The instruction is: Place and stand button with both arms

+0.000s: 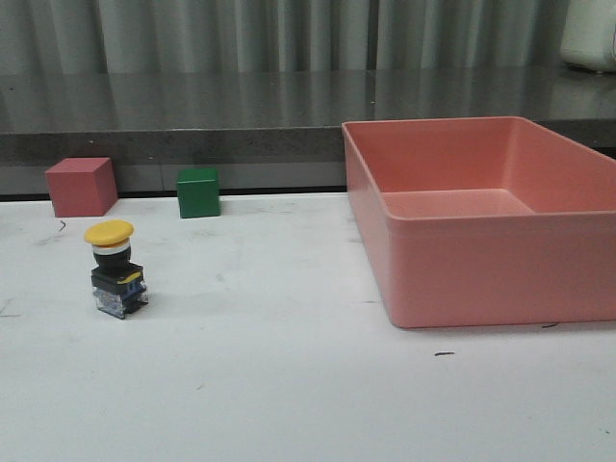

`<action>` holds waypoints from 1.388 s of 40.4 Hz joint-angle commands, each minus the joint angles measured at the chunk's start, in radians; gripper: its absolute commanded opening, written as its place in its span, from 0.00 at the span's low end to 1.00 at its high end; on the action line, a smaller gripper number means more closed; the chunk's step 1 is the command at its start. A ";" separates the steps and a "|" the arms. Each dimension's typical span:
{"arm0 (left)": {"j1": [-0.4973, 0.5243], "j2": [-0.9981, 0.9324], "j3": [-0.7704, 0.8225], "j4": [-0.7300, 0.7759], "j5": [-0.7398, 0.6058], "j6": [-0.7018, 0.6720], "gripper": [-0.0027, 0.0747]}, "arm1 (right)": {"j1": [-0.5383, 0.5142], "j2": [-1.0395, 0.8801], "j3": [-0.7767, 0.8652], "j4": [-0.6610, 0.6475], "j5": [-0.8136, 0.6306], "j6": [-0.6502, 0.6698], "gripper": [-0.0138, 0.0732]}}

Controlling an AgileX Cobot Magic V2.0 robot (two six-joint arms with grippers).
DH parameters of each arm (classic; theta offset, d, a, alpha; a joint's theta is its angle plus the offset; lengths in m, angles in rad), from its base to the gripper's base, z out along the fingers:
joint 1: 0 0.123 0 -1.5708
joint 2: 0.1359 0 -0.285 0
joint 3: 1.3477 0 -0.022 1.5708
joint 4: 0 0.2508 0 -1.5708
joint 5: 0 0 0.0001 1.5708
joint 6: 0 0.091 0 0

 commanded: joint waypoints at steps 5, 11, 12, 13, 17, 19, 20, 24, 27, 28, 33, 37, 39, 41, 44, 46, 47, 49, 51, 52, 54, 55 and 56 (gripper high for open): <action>-0.005 -0.024 0.008 -0.008 -0.087 0.003 0.01 | -0.104 -0.083 0.129 -0.049 -0.324 -0.007 0.08; -0.005 -0.024 0.008 -0.008 -0.087 0.003 0.01 | -0.200 -0.226 0.337 -0.047 -0.551 -0.007 0.08; -0.005 -0.024 0.008 -0.008 -0.087 0.003 0.01 | -0.211 -0.253 0.374 -0.047 -0.577 -0.007 0.08; -0.005 -0.024 0.008 -0.008 -0.087 0.003 0.01 | -0.224 -0.274 0.412 -0.047 -0.612 -0.007 0.08; -0.005 -0.024 0.008 -0.008 -0.087 0.003 0.01 | -0.259 -0.371 0.549 -0.047 -0.745 -0.007 0.08; -0.005 -0.024 0.008 -0.008 -0.087 0.003 0.01 | -0.273 -0.415 0.610 -0.047 -0.807 -0.007 0.08; -0.005 -0.024 0.008 -0.008 -0.087 0.003 0.01 | -0.280 -0.430 0.635 -0.047 -0.842 -0.007 0.08; -0.005 -0.024 0.008 -0.008 -0.087 0.003 0.01 | -0.293 -0.491 0.755 -0.047 -0.964 -0.007 0.08; -0.005 -0.024 0.008 -0.008 -0.087 0.003 0.01 | -0.293 -0.533 0.836 -0.047 -1.058 -0.007 0.08; -0.005 -0.024 0.008 -0.008 -0.087 0.003 0.01 | -0.293 -0.542 0.854 -0.046 -1.090 -0.007 0.08; -0.005 -0.024 0.008 -0.008 -0.087 0.003 0.01 | -0.292 -0.548 0.911 -0.042 -1.179 -0.007 0.08; -0.005 -0.024 0.008 -0.008 -0.087 0.003 0.01 | -0.292 -0.547 0.913 -0.042 -1.187 -0.007 0.08; -0.005 -0.024 0.008 -0.008 -0.087 0.003 0.01 | -0.292 -0.547 0.913 -0.042 -1.187 -0.007 0.08; -0.005 -0.024 0.008 -0.008 -0.087 0.003 0.01 | -0.292 -0.547 0.913 -0.042 -1.187 -0.007 0.08; -0.005 -0.024 0.008 -0.008 -0.087 0.003 0.01 | -0.292 -0.547 0.913 -0.042 -1.187 -0.007 0.08; -0.005 -0.024 0.008 -0.008 -0.087 0.003 0.01 | -0.292 -0.547 0.913 -0.042 -1.187 -0.007 0.08; -0.005 -0.024 0.008 -0.008 -0.087 0.003 0.01 | -0.292 -0.547 0.913 -0.042 -1.188 -0.007 0.08; -0.005 -0.024 0.008 -0.008 -0.087 0.003 0.01 | -0.292 -0.547 0.913 -0.041 -1.188 -0.005 0.08; -0.005 -0.024 0.008 -0.008 -0.087 0.003 0.01 | -0.292 -0.547 0.913 -0.068 -1.189 0.041 0.08; -0.005 -0.024 0.008 -0.008 -0.087 0.003 0.01 | -0.294 -0.547 0.913 -0.102 -1.191 0.074 0.08; -0.005 -0.024 0.008 -0.008 -0.087 0.003 0.01 | -0.298 -0.547 0.913 -0.161 -1.195 0.167 0.08; -0.005 -0.024 0.008 -0.008 -0.087 0.003 0.01 | -0.300 -0.548 0.913 -0.182 -1.195 0.216 0.08; -0.005 -0.024 0.008 -0.008 -0.087 0.003 0.01 | -0.305 -0.548 0.913 -0.201 -1.196 0.255 0.08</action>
